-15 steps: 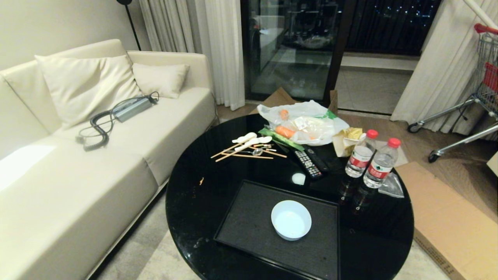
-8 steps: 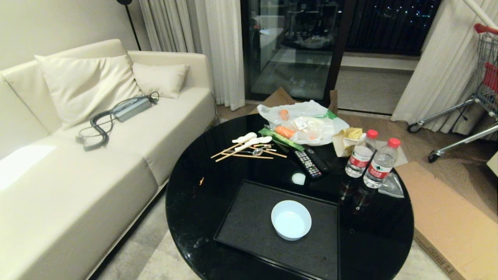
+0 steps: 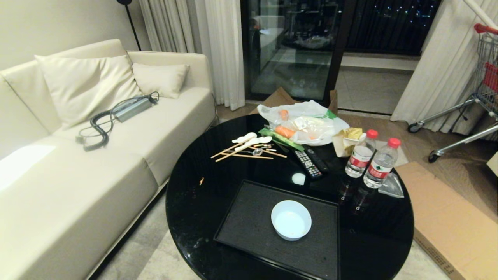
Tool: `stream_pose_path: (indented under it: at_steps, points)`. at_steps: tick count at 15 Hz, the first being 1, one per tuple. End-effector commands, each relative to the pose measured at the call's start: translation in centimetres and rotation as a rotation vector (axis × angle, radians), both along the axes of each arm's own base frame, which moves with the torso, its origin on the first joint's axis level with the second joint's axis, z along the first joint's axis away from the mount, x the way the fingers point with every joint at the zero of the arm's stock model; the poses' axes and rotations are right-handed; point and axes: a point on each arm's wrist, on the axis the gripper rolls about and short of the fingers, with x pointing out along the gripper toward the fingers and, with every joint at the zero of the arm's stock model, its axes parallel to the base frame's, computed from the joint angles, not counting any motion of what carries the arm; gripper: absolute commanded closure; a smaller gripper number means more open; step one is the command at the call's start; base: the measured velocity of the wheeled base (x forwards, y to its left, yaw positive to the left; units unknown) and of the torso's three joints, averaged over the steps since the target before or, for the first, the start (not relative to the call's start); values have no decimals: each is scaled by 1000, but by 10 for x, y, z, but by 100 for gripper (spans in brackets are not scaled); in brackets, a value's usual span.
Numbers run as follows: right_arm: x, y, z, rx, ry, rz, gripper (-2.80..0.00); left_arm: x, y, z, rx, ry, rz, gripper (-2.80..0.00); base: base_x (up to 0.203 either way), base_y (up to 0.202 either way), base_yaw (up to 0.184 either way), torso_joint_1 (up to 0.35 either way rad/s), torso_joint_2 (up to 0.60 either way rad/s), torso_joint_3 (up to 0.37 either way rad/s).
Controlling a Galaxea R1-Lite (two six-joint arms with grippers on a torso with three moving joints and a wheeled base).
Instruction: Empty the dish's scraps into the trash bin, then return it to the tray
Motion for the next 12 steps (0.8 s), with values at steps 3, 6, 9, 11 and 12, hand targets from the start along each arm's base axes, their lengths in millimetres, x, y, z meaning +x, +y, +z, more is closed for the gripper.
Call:
stream_pose_path:
  at_steps: [3,6,9,11,12]
  points:
    - [0,0,0,-1,2,1,0,0,0,0,0,-1,0,0,0,0,0,0,0,0]
    - [0,0,0,-1,2,1,0,0,0,0,0,-1,0,0,0,0,0,0,0,0]
    - [0,0,0,-1,2,1,0,0,0,0,0,-1,0,0,0,0,0,0,0,0]
    - [0,0,0,-1,2,1,0,0,0,0,0,-1,0,0,0,0,0,0,0,0]
    - [0,0,0,-1,2,1,0,0,0,0,0,-1,0,0,0,0,0,0,0,0]
